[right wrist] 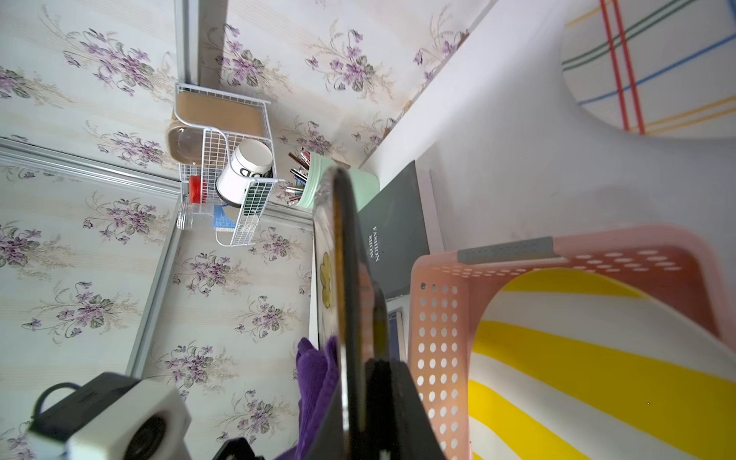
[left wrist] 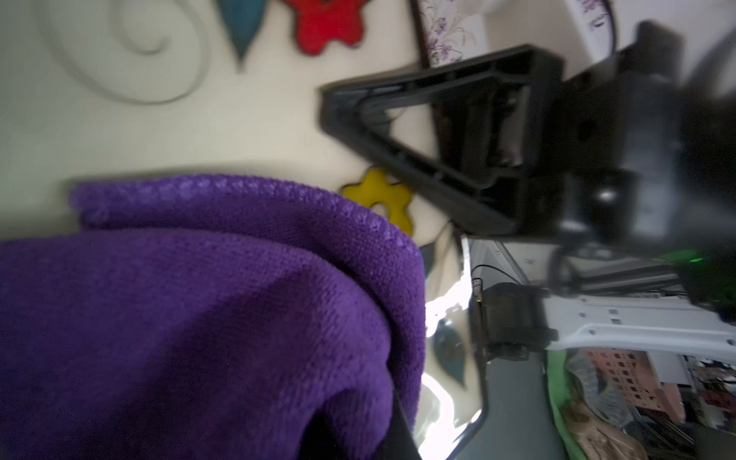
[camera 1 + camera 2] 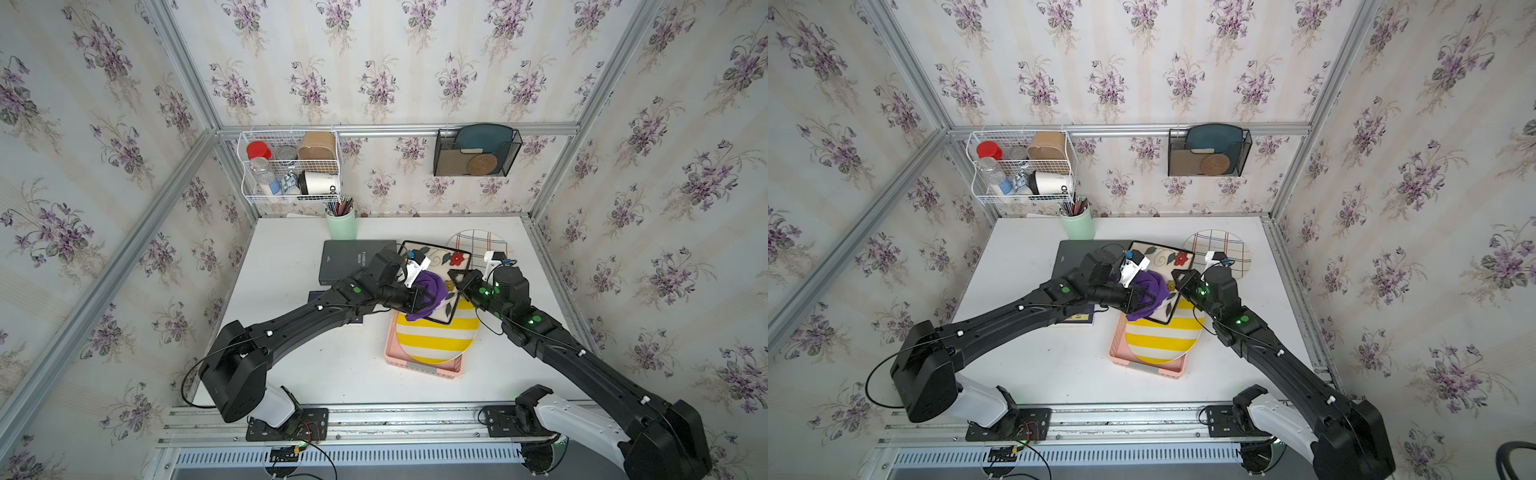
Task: Wipe the wet plate dry
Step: Wipe the plate with towel.
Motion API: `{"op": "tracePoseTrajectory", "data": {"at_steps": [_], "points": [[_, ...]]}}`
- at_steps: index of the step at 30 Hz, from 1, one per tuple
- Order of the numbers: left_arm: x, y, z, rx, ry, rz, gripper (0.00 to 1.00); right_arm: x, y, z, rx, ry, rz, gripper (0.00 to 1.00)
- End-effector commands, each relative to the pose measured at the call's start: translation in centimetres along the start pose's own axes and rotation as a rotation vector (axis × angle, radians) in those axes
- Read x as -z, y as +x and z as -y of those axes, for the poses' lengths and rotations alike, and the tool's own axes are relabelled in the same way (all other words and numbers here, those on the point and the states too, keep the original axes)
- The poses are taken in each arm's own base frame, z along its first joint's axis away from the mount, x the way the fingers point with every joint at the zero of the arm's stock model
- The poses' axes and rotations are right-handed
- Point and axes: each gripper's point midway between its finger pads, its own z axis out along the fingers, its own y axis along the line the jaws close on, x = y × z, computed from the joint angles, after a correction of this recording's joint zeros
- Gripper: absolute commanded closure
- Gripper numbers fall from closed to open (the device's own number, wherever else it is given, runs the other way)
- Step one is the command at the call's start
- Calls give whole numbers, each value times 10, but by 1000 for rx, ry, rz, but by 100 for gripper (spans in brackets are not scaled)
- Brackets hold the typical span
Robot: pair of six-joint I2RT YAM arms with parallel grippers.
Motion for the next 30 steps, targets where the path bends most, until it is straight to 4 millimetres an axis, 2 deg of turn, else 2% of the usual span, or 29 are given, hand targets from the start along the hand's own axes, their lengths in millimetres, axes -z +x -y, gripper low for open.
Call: {"op": "tracePoseTrajectory", "data": {"at_steps": [1,4,5,6,8,11,13,15,16,19,20,22,23,24,26,27,30], "points": [[11,-14,-7,41,-33,55,100,39,-42,-120,-83,-508,146,100],[47,-21,-56,126,-228,140,100,51,-55,-112,-87,-472,219,100],[63,-26,-59,130,-250,188,100,53,-57,-109,-81,-454,231,100],[68,-30,-57,102,-244,210,100,53,-56,-107,-77,-443,231,100],[57,-32,-26,25,-120,182,100,47,-52,-105,-90,-442,205,100],[14,-17,28,-83,59,43,100,35,-40,-111,-133,-498,141,100],[-5,-9,48,-130,94,-16,100,34,-40,-116,-151,-525,135,100],[-8,-9,39,-111,42,-19,100,40,-47,-117,-160,-529,169,100],[-2,-13,26,-97,-19,6,100,44,-53,-117,-165,-522,191,100],[40,-29,-30,19,-240,139,100,50,-58,-113,-152,-502,209,100],[56,-36,-42,45,-277,193,100,52,-57,-115,-121,-506,207,100],[87,-51,-54,70,-306,271,100,52,-40,-132,-8,-554,144,100],[94,-55,-56,67,-321,281,100,50,-29,-140,53,-580,106,100],[98,-57,-58,58,-338,274,100,50,-6,-152,118,-629,40,100],[93,-59,-54,35,-321,230,100,49,15,-160,171,-688,-34,100],[84,-58,-42,10,-244,191,100,51,20,-163,175,-723,-54,100],[48,-44,-25,11,-115,70,100,58,13,-167,162,-750,-14,100]]}}
